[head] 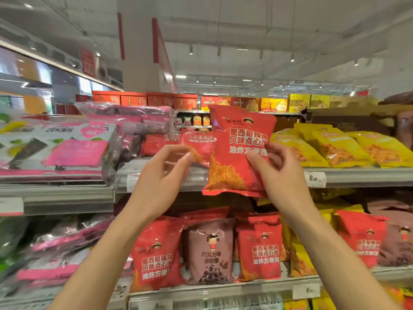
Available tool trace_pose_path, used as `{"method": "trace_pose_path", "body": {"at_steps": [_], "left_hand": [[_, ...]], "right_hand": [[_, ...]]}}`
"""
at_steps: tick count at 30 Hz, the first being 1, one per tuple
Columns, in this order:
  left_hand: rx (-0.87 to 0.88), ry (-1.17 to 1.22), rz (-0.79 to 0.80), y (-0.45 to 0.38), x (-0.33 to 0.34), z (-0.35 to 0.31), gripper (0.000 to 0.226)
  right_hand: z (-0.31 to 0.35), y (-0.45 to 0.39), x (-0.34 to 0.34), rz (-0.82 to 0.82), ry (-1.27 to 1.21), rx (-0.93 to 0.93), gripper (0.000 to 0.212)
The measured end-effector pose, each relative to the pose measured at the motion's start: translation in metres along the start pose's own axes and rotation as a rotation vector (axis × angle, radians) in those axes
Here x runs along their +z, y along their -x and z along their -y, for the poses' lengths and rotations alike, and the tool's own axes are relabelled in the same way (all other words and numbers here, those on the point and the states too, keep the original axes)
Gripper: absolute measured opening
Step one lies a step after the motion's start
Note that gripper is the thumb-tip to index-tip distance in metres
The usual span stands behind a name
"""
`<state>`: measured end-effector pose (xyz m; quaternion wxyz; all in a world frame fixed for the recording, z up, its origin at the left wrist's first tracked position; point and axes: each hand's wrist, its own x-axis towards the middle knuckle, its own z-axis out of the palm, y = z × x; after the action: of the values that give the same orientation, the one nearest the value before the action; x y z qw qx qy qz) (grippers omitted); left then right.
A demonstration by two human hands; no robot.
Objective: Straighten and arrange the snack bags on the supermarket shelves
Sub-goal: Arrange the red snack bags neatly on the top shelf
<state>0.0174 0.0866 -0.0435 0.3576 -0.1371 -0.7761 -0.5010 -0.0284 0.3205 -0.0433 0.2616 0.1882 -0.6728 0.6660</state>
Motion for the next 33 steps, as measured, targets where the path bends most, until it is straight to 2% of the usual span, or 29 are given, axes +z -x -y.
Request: {"method": "trace_pose_path", "body": {"at_steps": [4, 8, 11, 16, 18, 21, 25, 29, 31, 33], "left_hand": [[-0.009, 0.025, 0.030, -0.029, -0.004, -0.004, 0.017], [-0.052, -0.003, -0.003, -0.045, -0.009, -0.001, 0.042], [-0.052, -0.074, -0.091, -0.055, -0.022, 0.003, 0.040], [-0.109, -0.218, -0.170, -0.067, -0.059, 0.015, 0.040], [-0.094, -0.361, -0.185, -0.069, -0.066, 0.017, 0.051], [0.008, -0.625, -0.196, -0.064, -0.069, 0.020, 0.060], [0.054, -0.900, -0.122, -0.061, -0.064, 0.020, 0.051], [-0.038, -1.055, -0.062, -0.062, -0.063, 0.023, 0.047], [0.034, -1.072, -0.057, -0.063, -0.065, 0.026, 0.047], [0.154, -0.990, 0.044, -0.068, -0.062, 0.027, 0.052]], "right_hand": [[0.015, -0.031, 0.046, 0.060, 0.029, -0.032, 0.034], [0.021, -0.052, 0.079, 0.141, 0.021, 0.025, 0.039], [0.024, -0.060, 0.082, 0.271, 0.042, 0.012, 0.032], [0.016, -0.066, 0.068, 0.347, 0.582, -0.278, 0.034], [0.010, -0.064, 0.068, 0.436, 0.758, -0.331, 0.040], [0.003, -0.062, 0.070, 0.569, 0.892, -0.394, 0.044], [0.005, -0.065, 0.059, 0.539, 0.937, -0.408, 0.038], [0.006, -0.067, 0.052, 0.497, 0.904, -0.380, 0.031], [0.005, -0.067, 0.053, 0.480, 0.885, -0.369, 0.028], [0.004, -0.066, 0.056, 0.463, 0.882, -0.371, 0.026]]}}
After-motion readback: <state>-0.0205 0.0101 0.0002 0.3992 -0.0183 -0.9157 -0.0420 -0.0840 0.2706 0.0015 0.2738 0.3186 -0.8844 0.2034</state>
